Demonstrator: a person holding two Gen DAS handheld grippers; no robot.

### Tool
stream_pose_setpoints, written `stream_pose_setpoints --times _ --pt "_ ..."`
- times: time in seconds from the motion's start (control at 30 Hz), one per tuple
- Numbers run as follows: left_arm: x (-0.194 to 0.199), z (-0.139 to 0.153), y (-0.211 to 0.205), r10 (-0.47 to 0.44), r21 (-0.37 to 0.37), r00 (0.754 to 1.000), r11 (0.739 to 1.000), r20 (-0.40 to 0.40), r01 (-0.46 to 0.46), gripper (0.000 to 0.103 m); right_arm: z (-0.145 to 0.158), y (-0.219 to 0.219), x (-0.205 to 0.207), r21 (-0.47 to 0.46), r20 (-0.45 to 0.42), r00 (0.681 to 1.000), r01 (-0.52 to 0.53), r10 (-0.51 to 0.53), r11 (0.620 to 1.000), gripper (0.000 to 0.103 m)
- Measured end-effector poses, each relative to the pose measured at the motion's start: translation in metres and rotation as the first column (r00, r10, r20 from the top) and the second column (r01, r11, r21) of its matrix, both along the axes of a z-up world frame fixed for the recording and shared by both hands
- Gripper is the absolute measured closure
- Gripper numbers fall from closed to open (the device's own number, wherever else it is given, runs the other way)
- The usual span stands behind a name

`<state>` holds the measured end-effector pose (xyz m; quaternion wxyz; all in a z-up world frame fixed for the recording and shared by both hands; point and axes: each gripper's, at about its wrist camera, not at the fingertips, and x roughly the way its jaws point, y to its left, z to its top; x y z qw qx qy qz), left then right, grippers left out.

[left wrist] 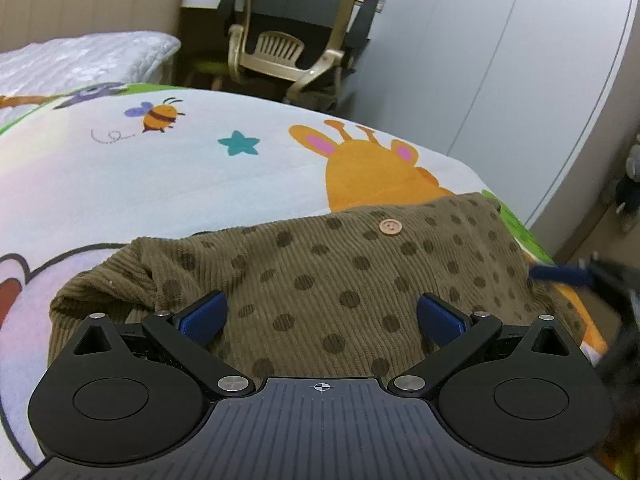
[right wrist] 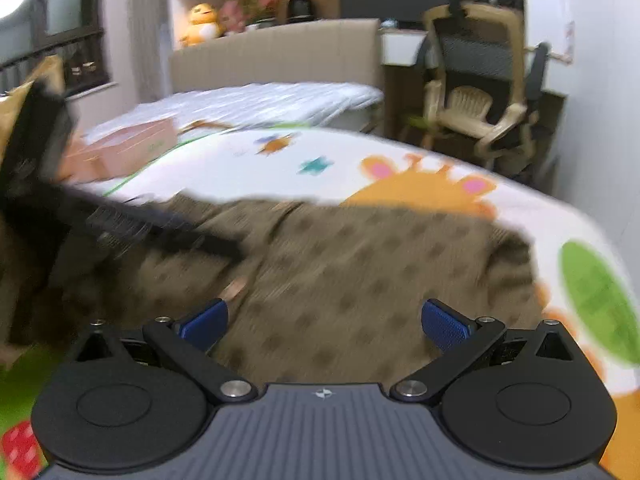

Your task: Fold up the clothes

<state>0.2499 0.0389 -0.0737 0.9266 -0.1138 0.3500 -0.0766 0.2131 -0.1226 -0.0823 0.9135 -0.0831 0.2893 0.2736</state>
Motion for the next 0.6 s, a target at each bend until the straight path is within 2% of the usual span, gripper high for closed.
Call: stream_pose_setpoints --times 0.07,0.13,0.2,0.4,0.6 --pt "-0.001 0.000 0.000 -0.003 0.000 1.000 1.000 0.003 0.003 0.000 -0.003 0.006 0.019 -0.069 0.011 0.998 0.070 -0.069 0.995 0.000" --pt "-0.003 -0.001 0.000 -0.012 0.007 1.000 1.000 0.007 0.012 0.000 -0.016 0.011 0.038 -0.127 -0.035 0.993 0.111 -0.116 0.986 0.000" --pt "-0.004 -0.002 0.000 -0.019 0.012 1.000 1.000 0.012 0.019 0.000 -0.025 0.012 0.045 -0.113 -0.062 0.990 0.121 -0.129 0.986 0.000" --pt "-0.006 -0.003 -0.002 -0.027 0.027 0.999 0.999 0.019 0.026 0.000 -0.030 0.009 0.033 -0.091 -0.020 0.990 0.138 -0.141 0.986 0.000" --pt "-0.016 0.004 0.010 -0.026 0.002 1.000 1.000 -0.007 0.026 0.000 -0.027 0.011 0.038 -0.095 -0.009 0.990 0.139 -0.141 0.986 0.000"
